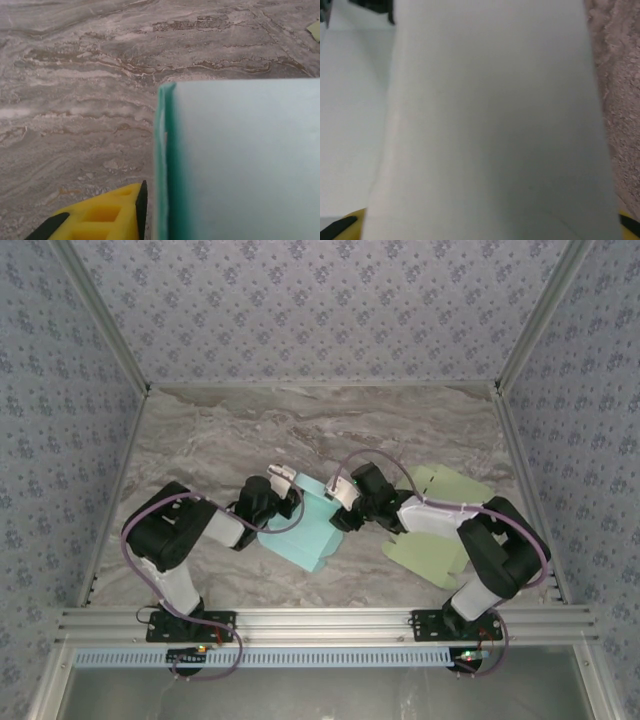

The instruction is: Fold the paper box

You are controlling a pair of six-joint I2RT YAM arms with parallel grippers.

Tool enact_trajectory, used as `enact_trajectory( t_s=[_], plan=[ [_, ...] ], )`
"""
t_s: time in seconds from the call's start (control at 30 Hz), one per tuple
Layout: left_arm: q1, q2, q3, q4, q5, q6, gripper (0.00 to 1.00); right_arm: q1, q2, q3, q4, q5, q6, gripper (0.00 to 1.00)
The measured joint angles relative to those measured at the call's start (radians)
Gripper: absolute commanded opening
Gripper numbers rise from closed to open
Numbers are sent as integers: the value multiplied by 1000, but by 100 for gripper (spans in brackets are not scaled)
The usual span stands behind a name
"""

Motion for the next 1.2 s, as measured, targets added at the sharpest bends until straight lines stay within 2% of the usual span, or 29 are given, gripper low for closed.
enact_trajectory(
  t_s=[0.1, 0.2, 0.63, 0.7, 0.83, 1.0, 1.2],
  plan=[
    [0, 0, -17, 6, 23, -4, 47, 0, -12, -13, 10, 21, 4, 41],
    [0, 0, -35, 22, 44, -5, 51, 0, -29, -31, 18, 42, 10, 42],
    [0, 4, -101, 126, 68, -1, 52, -1, -99, -90, 18, 76, 62, 41],
    [0, 10, -97, 143, 67, 3, 48, 0, -105, -98, 17, 77, 68, 41],
    [0, 11, -77, 153, 74, 17, 34, 0, -129, -109, 14, 78, 79, 42],
    [-10, 26, -41, 171, 94, 35, 31, 6, -154, -114, 14, 85, 102, 42],
    [-35, 86, -23, 212, 73, 54, 13, 44, -157, -123, 4, 95, 137, 42]
  ],
)
